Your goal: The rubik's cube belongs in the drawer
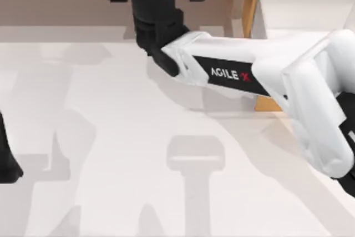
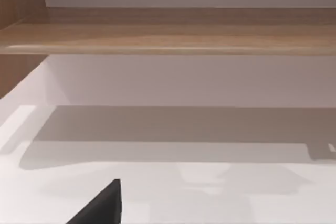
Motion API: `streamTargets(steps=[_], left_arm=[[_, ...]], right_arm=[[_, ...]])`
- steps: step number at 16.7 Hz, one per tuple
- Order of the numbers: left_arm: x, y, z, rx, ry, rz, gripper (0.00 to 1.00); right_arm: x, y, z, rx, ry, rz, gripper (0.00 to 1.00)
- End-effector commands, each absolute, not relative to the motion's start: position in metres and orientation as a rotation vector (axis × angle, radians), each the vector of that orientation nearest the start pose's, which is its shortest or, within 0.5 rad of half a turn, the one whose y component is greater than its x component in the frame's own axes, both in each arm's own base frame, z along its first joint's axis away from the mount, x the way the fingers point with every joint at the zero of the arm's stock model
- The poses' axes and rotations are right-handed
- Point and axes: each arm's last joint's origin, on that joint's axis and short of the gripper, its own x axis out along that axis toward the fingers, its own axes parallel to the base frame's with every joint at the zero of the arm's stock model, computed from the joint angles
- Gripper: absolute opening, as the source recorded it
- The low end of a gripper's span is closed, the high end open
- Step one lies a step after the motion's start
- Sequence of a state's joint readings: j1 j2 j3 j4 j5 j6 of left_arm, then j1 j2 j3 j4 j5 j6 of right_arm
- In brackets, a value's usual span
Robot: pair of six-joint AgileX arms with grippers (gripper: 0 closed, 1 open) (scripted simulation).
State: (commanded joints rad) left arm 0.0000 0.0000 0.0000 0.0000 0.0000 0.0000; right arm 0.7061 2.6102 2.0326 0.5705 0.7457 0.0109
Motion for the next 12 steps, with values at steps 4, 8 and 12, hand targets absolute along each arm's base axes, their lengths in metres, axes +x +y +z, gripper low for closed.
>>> streamTargets(steps=[4,8,12], left_arm=[[0.1057,-0.0012,0.16,0.0,0.0,0.0,1.0],[0.1057,-0.0012,0.16,0.0,0.0,0.0,1.0],[0.1057,-0.0012,0.16,0.0,0.0,0.0,1.0]], right_arm=[[0.4516,0.3681,0.1492,0.0,0.0,-0.01,0.77],[0.4516,0.3681,0.1492,0.0,0.0,-0.01,0.47],[0.4516,0.3681,0.1492,0.0,0.0,-0.01,0.17]])
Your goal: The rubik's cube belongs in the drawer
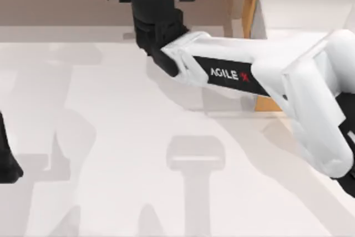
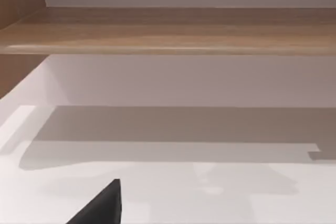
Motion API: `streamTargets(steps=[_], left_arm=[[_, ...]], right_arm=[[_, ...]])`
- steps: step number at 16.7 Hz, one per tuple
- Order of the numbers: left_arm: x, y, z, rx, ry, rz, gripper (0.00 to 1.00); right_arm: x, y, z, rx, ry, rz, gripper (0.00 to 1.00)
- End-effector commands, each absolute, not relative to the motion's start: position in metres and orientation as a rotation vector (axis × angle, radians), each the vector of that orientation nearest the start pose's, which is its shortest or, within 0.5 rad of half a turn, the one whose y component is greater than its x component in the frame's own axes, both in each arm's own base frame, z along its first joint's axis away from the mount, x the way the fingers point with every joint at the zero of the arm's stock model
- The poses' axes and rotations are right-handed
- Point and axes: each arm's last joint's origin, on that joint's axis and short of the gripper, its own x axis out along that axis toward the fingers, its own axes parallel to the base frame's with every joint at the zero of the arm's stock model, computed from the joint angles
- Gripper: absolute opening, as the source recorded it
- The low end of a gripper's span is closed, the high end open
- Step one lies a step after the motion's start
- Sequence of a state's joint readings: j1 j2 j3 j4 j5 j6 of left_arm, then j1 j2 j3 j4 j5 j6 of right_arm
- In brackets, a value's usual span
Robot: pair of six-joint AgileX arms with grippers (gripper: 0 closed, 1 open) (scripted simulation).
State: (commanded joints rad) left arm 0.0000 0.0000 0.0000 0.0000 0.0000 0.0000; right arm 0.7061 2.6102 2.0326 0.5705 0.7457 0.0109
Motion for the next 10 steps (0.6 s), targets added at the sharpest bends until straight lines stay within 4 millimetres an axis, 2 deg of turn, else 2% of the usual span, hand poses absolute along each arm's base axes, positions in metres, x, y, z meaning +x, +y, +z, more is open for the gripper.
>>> streamTargets(steps=[2,3,10], left_arm=[[0.1057,-0.0012,0.16,0.0,0.0,0.0,1.0],[0.1057,-0.0012,0.16,0.0,0.0,0.0,1.0],[0.1057,-0.0012,0.16,0.0,0.0,0.0,1.0]], right_arm=[[0.4516,0.3681,0.1492,0.0,0.0,-0.01,0.02],[0.4516,0.3681,0.1492,0.0,0.0,-0.01,0.0],[0.4516,0.3681,0.1492,0.0,0.0,-0.01,0.0]])
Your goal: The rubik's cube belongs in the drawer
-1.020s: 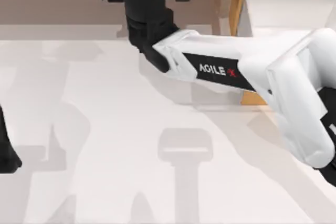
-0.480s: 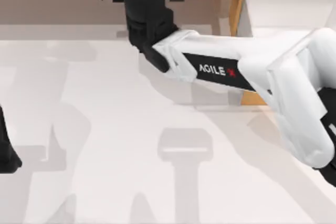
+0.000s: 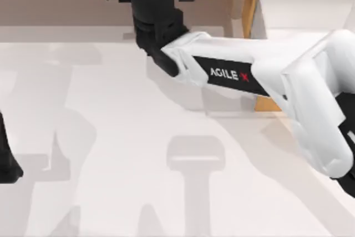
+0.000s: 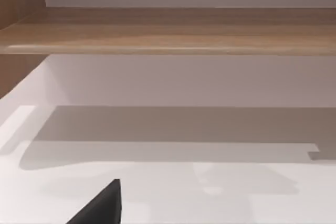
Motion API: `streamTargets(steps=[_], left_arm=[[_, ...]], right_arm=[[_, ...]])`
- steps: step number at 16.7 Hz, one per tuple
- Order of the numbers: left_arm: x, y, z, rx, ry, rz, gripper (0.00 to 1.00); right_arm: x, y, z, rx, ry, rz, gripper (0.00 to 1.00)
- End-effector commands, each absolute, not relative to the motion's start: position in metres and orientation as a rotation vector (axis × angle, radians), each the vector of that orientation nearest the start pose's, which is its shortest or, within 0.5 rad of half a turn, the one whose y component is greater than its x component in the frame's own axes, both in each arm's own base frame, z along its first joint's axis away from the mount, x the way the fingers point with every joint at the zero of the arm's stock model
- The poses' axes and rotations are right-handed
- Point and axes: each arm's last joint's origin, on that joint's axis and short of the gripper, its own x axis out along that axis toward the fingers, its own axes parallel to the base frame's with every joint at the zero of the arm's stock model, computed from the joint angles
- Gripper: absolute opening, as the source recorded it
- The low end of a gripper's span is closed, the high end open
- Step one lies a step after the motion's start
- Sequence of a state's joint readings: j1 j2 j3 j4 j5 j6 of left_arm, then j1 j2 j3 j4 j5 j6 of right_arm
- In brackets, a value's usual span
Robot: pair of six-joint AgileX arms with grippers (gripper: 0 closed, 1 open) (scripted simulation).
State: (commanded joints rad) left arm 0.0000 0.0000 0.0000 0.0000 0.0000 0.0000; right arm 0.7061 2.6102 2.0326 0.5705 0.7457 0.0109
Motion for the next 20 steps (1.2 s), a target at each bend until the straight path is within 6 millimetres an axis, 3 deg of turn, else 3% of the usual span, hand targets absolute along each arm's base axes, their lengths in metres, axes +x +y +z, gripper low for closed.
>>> streamTargets(steps=[10,16,20], left_arm=[[0.106,-0.001,0.16,0.0,0.0,0.0,1.0],[0.106,-0.001,0.16,0.0,0.0,0.0,1.0],[0.106,-0.001,0.16,0.0,0.0,0.0,1.0]], right_arm=[[0.432,0.368,0.17,0.003,-0.001,-0.011,0.0],[0.435,0.365,0.171,0.001,0.003,-0.012,0.0],[0.433,0.362,0.191,-0.038,0.057,0.024,0.0]])
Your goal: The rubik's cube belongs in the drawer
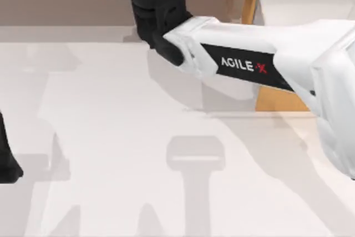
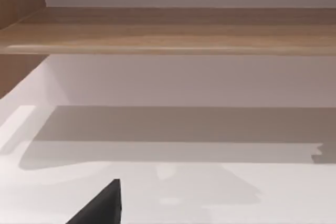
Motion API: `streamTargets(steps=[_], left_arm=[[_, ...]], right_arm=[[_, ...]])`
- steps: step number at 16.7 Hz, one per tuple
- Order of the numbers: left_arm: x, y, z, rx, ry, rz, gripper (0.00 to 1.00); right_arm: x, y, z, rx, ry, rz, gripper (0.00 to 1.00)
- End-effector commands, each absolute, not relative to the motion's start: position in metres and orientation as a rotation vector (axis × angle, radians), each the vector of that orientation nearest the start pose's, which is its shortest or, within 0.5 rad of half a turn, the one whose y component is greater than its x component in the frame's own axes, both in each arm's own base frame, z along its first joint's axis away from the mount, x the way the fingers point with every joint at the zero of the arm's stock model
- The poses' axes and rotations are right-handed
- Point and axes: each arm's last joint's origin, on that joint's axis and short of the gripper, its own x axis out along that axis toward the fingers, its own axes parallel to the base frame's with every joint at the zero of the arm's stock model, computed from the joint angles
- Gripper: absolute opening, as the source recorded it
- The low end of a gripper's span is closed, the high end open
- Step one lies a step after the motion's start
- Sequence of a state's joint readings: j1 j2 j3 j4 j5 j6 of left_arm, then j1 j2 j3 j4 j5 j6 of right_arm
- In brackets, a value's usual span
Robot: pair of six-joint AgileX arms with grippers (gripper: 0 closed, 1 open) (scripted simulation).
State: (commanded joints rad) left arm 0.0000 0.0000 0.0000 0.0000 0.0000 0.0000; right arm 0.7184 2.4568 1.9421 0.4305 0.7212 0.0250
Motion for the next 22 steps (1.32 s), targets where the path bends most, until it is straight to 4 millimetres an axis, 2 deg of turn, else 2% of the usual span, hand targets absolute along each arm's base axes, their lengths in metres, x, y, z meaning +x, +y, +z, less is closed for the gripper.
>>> streamTargets(steps=[6,11,14,17,19,22], left_arm=[[0.106,-0.001,0.16,0.0,0.0,0.0,1.0],[0.106,-0.001,0.16,0.0,0.0,0.0,1.0],[0.106,-0.001,0.16,0.0,0.0,0.0,1.0],[0.106,-0.001,0.16,0.0,0.0,0.0,1.0],[0.106,-0.001,0.16,0.0,0.0,0.0,1.0],[0.106,-0.001,0.16,0.0,0.0,0.0,1.0]], right_arm=[[0.421,0.341,0.239,-0.166,0.269,0.138,0.0],[0.403,0.303,0.276,-0.262,0.543,0.235,0.0],[0.395,0.27,0.29,-0.287,0.732,0.26,0.0],[0.398,0.23,0.297,-0.274,0.92,0.242,0.0],[0.406,0.198,0.296,-0.241,1.035,0.202,0.0],[0.427,0.146,0.286,-0.167,1.188,0.116,0.0]])
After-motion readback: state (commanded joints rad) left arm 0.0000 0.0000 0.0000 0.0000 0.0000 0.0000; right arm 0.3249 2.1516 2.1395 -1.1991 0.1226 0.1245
